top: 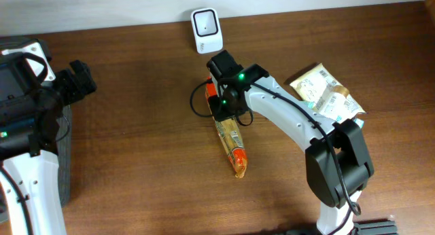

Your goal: Scan the item barcode

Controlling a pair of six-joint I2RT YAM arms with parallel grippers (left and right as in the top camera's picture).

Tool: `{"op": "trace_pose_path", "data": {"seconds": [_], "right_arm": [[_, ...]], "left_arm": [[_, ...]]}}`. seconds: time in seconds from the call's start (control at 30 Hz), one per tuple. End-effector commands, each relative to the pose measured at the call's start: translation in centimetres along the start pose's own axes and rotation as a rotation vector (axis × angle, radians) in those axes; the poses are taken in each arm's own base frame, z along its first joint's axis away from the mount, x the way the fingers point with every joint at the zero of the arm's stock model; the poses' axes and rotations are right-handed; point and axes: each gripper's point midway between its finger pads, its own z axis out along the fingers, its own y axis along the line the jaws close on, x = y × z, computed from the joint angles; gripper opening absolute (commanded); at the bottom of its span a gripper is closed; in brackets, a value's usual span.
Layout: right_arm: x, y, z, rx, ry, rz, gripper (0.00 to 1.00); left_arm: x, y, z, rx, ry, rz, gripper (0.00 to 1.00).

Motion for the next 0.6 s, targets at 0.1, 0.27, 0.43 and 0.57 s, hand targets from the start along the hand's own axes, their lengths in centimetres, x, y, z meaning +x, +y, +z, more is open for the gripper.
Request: {"op": "trace_pose_path", "data": {"seconds": [0.1,0.27,0.43,0.57], "right_arm": [[3.8,-0.2,1.2,-0.035,0.157,-0.095,0.95],[6.1,5.2,3.4,-0.089,0.204,-0.21,0.29],[6.9,10.4,4.3,-0.106,0.189,-0.346,0.52],[-0.1,1.5,-1.4,-0.14,0.118,-0.068,0.75]], "left_arm": [[-0.3,-0.1,-0.3,0.009,-0.011,0.019,0.99],[-0.3,-0.1,-0.3,0.009,-0.011,0.019,0.99],[-0.3,-0.1,-0.3,0.009,-0.011,0.019,0.99],[-0.3,-0.1,-0.3,0.01,-0.011,0.019,0.99]]}}
